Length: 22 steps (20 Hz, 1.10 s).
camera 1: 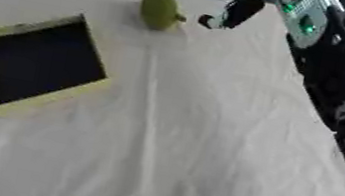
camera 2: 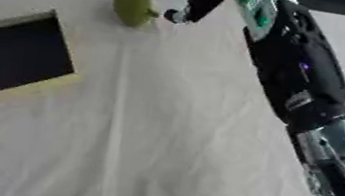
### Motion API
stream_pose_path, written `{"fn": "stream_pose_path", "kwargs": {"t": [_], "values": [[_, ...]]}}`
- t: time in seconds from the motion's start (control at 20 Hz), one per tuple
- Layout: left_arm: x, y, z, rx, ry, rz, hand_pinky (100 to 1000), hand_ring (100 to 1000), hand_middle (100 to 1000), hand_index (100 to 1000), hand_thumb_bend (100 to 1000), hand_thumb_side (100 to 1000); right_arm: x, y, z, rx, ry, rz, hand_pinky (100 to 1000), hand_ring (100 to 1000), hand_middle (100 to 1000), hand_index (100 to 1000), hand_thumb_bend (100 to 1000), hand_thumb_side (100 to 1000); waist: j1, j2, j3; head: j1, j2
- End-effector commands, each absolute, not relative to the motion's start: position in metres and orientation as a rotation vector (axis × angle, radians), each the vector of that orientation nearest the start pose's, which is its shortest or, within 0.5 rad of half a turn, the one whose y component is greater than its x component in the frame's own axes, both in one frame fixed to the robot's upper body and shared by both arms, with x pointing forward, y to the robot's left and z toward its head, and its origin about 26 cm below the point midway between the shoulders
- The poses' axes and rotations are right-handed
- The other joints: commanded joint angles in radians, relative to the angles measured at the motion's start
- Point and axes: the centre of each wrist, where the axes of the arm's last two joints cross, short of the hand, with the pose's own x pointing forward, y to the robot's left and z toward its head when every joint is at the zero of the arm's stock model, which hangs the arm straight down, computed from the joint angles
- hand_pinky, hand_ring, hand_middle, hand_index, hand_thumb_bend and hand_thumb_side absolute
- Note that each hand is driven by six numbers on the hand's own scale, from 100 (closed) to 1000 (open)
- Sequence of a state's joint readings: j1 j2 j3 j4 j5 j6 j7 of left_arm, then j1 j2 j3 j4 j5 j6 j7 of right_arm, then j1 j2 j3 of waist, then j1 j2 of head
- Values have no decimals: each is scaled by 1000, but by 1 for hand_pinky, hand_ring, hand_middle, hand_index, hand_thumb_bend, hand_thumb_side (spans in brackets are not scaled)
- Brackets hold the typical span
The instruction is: Pick up objects on the table and place them in the box.
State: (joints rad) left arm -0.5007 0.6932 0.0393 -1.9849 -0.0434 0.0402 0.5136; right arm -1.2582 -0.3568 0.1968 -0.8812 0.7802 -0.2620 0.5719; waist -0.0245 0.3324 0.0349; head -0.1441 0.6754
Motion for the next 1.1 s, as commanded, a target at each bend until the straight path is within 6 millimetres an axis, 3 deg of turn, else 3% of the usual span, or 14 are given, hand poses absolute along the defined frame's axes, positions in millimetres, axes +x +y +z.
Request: {"fn": "stream_pose_path", "kwargs": {"t": [0.05, 0.25, 0.7, 1.1], "values": [[297, 297, 311, -1032, 3425, 126, 844, 787, 696, 837, 290, 620, 491, -184, 329, -750, -1672, 1660, 874, 916, 889, 948, 321, 257, 3, -15, 5, -10, -12], [297, 296, 312, -1024, 3422, 123, 844, 787, 695, 837, 286, 625, 492, -182, 331, -751, -1699, 1604, 874, 914, 888, 955, 298, 285, 0, 0, 10, -23, -23], [297, 293, 318, -989, 3408, 115, 845, 787, 695, 836, 280, 629, 489, -179, 347, -780, -1762, 1529, 880, 922, 908, 961, 290, 309, -6, 35, 29, -53, -81], [297, 293, 320, -980, 3401, 113, 845, 788, 696, 836, 280, 625, 488, -177, 354, -741, -1782, 1509, 883, 923, 916, 966, 270, 339, -14, 38, 41, -62, -105]]}}
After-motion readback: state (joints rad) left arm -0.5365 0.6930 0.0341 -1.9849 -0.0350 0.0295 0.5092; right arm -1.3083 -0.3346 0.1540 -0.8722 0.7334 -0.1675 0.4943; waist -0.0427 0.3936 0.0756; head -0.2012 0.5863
